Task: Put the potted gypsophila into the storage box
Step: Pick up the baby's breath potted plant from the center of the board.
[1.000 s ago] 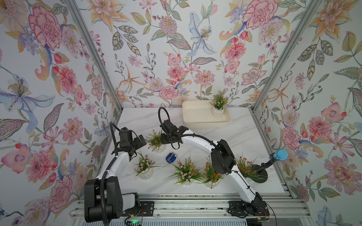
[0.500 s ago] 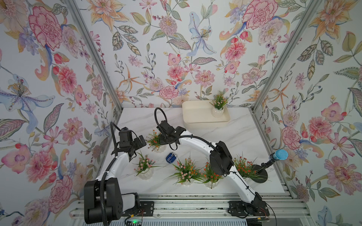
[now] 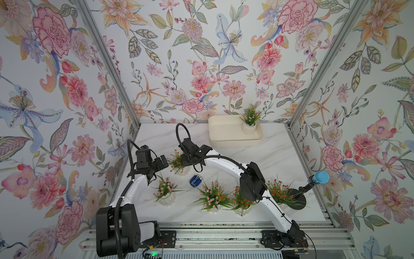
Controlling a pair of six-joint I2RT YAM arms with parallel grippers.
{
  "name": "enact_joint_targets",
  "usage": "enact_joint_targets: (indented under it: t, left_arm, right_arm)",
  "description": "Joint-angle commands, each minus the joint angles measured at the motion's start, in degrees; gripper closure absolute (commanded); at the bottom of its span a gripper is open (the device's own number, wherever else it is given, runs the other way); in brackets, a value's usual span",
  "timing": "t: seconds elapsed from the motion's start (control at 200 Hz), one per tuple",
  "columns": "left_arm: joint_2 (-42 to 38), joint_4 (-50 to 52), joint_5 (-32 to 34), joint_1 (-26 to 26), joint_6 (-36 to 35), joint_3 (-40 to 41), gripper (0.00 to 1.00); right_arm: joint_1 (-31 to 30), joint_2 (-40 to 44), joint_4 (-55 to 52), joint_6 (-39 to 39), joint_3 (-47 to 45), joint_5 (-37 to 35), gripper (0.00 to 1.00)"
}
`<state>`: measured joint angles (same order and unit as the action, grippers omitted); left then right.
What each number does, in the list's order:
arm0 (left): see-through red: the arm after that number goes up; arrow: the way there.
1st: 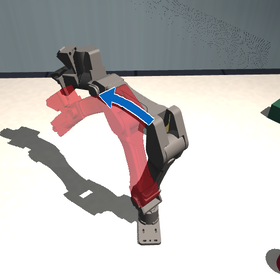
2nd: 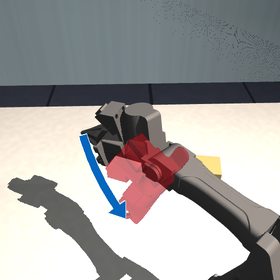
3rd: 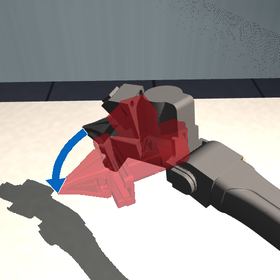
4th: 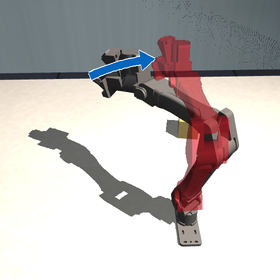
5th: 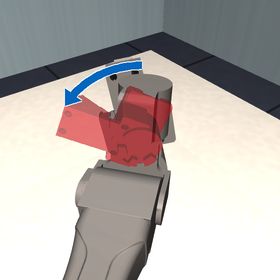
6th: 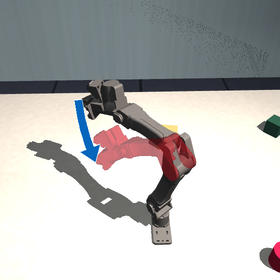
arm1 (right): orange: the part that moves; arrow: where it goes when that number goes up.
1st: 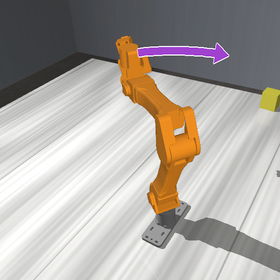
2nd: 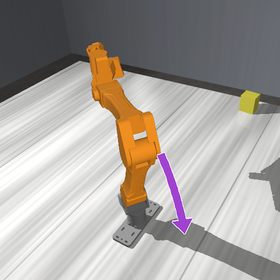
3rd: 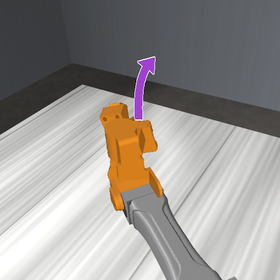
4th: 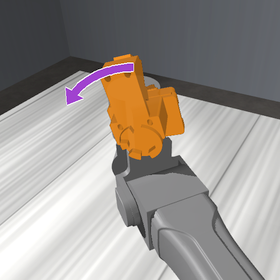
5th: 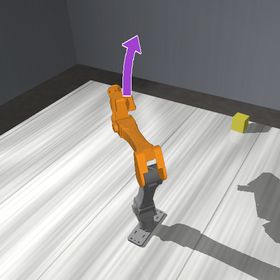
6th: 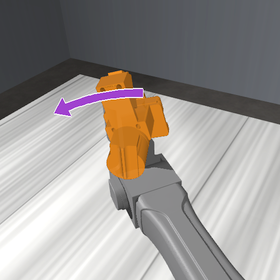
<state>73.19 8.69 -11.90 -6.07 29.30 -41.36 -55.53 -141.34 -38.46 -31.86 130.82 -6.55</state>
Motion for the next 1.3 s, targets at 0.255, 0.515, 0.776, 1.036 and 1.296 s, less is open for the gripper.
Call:
enact_joint_targets:
  t: [0.255, 0.515, 0.776, 1.036, 1.296]
  left_arm:
    - [-0.11, -7.63, -7.26, -0.35, 2.61, -5.83, 0.00]
    - [0.99, -13.26, -7.22, 0.29, 7.43, -10.08, 0.00]
    - [6.95, -18.30, -3.13, 8.49, 8.31, -17.43, 0.00]
    - [17.61, -23.44, 0.00, 16.23, 11.00, -26.23, 0.00]
    - [26.35, -22.94, 1.35, 22.14, 9.72, -35.51, 0.00]
  right_arm:
    - [3.02, 5.94, -1.97, 7.22, 4.35, 0.12, 1.00]
    - [7.91, 7.56, -1.97, 12.12, 9.04, 5.44, 1.00]
    - [15.28, 8.45, -1.94, 15.48, 13.65, 11.26, 1.00]
    - [24.18, 8.01, -1.88, 18.15, 16.18, 14.20, 1.00]
    - [32.88, 4.24, -1.50, 17.41, 18.88, 16.31, 1.00]
